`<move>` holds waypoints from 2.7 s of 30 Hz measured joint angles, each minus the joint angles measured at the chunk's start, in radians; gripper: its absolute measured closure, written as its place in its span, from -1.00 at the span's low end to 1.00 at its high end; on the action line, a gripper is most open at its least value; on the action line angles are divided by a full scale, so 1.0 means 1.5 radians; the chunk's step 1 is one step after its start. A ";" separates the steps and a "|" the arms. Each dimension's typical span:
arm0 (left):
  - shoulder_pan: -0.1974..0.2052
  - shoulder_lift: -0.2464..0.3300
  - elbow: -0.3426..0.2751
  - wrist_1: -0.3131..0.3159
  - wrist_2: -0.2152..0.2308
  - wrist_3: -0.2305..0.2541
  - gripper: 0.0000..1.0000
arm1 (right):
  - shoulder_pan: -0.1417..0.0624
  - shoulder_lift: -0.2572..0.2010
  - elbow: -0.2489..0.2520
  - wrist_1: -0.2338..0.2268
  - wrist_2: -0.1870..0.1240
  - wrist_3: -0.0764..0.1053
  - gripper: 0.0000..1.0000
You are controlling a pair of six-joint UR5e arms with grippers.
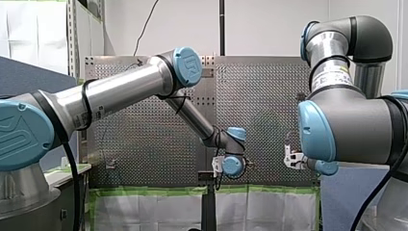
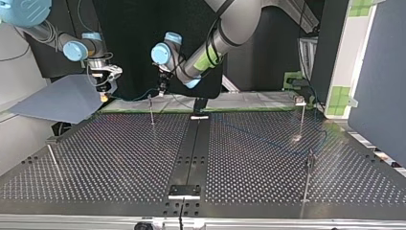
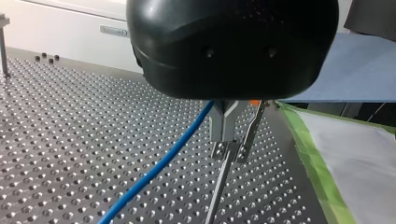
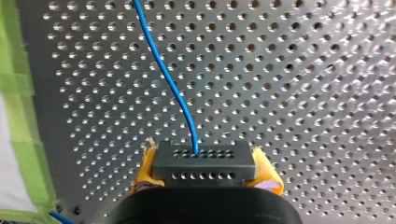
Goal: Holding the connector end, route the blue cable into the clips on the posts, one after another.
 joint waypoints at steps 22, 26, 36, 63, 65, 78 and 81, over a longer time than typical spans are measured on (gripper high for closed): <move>0.045 -0.003 0.009 -0.003 0.025 -0.028 1.00 | 0.011 -0.001 -0.022 -0.033 -0.015 0.054 1.00; 0.053 -0.007 0.009 0.002 0.036 -0.035 1.00 | 0.012 0.000 -0.026 -0.035 -0.013 0.055 1.00; 0.068 -0.028 0.027 0.013 0.064 -0.052 1.00 | 0.016 0.003 -0.030 -0.045 -0.011 0.055 1.00; 0.092 -0.054 0.081 -0.005 0.129 -0.103 1.00 | 0.032 0.041 -0.085 -0.037 -0.005 0.055 1.00; 0.092 -0.064 0.093 -0.016 0.130 -0.104 1.00 | 0.033 0.043 -0.088 -0.036 -0.005 0.055 1.00; 0.119 -0.076 0.148 -0.039 0.125 -0.105 1.00 | 0.034 0.052 -0.107 -0.032 0.018 0.062 1.00; 0.121 -0.077 0.149 -0.040 0.125 -0.104 1.00 | 0.034 0.052 -0.110 -0.032 0.022 0.063 1.00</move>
